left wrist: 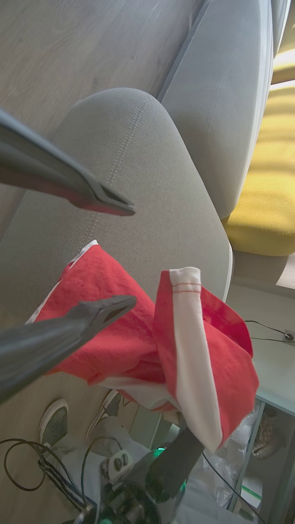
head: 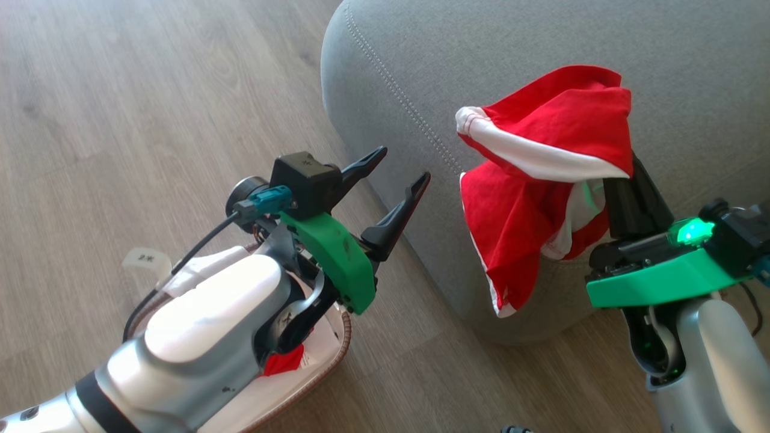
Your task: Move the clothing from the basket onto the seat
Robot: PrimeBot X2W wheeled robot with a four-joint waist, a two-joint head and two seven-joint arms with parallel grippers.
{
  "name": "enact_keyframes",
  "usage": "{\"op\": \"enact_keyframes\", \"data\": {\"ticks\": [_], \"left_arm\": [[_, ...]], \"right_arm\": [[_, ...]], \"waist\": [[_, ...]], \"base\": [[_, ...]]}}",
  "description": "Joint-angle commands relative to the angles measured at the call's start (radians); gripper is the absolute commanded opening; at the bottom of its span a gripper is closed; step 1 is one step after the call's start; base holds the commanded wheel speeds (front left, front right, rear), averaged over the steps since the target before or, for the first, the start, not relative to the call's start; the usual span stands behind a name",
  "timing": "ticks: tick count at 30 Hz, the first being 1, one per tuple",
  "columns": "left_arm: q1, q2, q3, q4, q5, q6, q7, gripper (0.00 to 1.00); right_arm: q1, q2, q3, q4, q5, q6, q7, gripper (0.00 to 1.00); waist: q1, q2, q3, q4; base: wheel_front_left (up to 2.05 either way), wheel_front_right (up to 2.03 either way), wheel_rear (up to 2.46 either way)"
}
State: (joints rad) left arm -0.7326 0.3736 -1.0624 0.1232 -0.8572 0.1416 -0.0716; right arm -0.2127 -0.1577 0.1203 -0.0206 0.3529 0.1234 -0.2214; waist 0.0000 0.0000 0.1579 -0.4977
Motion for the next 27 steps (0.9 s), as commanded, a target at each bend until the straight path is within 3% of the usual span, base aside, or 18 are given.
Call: {"op": "enact_keyframes", "data": {"ticks": [1,9,17,27], "left_arm": [[-0.059,0.028,0.036,-0.034,0.005,0.004,0.001,1.00],[-0.075,0.026,0.028,-0.046,0.011,0.001,0.012,1.00],[-0.126,0.041,0.016,-0.087,0.035,0.000,0.050,1.00],[-0.207,0.058,0.010,-0.139,0.062,0.000,0.116,1.00]], "right_arm": [[-0.032,-0.002,0.009,-0.041,-0.007,0.007,-0.014,0.00],[-0.138,-0.044,-0.008,-0.026,0.018,0.007,0.006,0.00],[-0.327,-0.156,-0.074,0.045,0.113,0.007,0.033,0.00],[-0.557,-0.268,-0.112,0.242,0.202,0.007,0.052,0.00]], "waist": [[0.0000,0.0000,0.005,0.001],[0.0000,0.0000,0.037,0.019],[0.0000,0.0000,0.137,0.058],[0.0000,0.0000,0.298,0.095]], "base": [[0.00,0.00,0.00],[0.00,0.00,0.00],[0.00,0.00,0.00],[0.00,0.00,0.00]]}}
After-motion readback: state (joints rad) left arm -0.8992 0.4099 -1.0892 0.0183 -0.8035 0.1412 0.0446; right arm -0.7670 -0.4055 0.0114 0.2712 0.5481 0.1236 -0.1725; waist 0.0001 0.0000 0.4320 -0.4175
